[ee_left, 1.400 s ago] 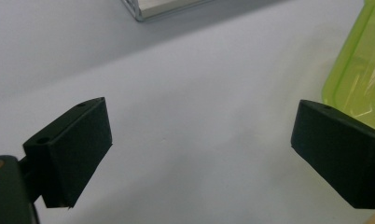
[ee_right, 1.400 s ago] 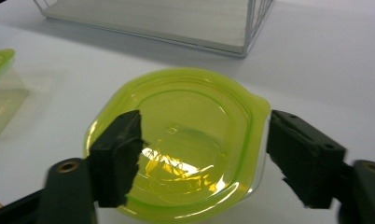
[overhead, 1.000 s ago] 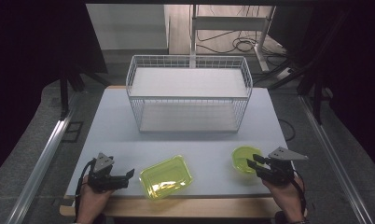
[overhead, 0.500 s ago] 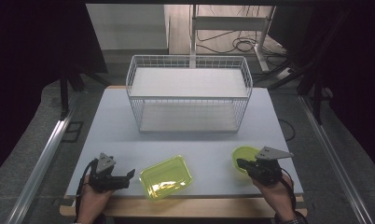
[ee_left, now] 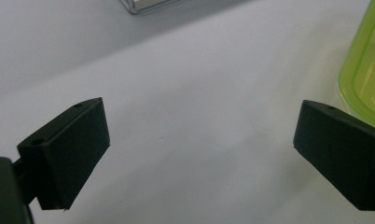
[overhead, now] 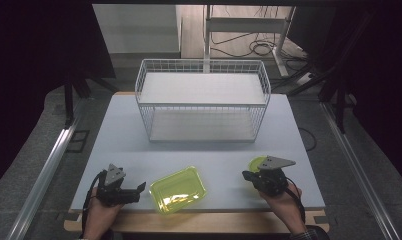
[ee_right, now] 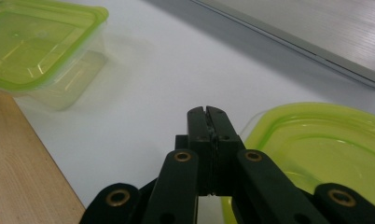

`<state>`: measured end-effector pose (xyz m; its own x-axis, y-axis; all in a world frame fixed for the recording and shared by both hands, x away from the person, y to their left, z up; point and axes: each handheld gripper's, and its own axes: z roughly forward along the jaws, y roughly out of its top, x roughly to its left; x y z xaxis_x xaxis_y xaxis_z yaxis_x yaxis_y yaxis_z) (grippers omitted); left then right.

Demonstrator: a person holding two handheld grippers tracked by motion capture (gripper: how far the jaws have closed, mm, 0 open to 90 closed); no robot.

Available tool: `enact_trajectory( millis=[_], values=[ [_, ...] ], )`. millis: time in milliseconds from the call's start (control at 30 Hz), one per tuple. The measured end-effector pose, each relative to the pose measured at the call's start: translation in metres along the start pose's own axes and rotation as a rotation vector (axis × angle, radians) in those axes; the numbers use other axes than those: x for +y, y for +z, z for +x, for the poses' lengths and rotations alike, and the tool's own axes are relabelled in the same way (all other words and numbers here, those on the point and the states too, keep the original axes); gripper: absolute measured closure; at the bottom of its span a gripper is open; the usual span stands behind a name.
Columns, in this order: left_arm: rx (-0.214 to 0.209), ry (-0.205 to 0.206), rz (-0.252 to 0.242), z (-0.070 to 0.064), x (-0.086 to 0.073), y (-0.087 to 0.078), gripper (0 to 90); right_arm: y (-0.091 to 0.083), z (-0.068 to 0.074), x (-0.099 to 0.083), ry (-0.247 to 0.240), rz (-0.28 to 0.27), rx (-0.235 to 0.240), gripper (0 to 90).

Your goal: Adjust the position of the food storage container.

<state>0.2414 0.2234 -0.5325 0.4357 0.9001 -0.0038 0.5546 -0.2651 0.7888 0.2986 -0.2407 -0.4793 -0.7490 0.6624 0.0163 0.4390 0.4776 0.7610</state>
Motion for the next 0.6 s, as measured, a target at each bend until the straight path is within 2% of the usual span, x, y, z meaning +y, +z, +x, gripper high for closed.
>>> enact_trajectory(
  millis=[400,600],
  values=[
    [-0.002,0.007,0.010,-0.001,0.000,0.000,3.3,-0.007,-0.014,-0.005,0.025,0.011,-0.023,88.9],
    [-0.003,0.013,0.017,-0.002,0.000,0.001,3.5,-0.014,-0.026,-0.010,0.047,0.015,-0.059,88.9]
  ],
)
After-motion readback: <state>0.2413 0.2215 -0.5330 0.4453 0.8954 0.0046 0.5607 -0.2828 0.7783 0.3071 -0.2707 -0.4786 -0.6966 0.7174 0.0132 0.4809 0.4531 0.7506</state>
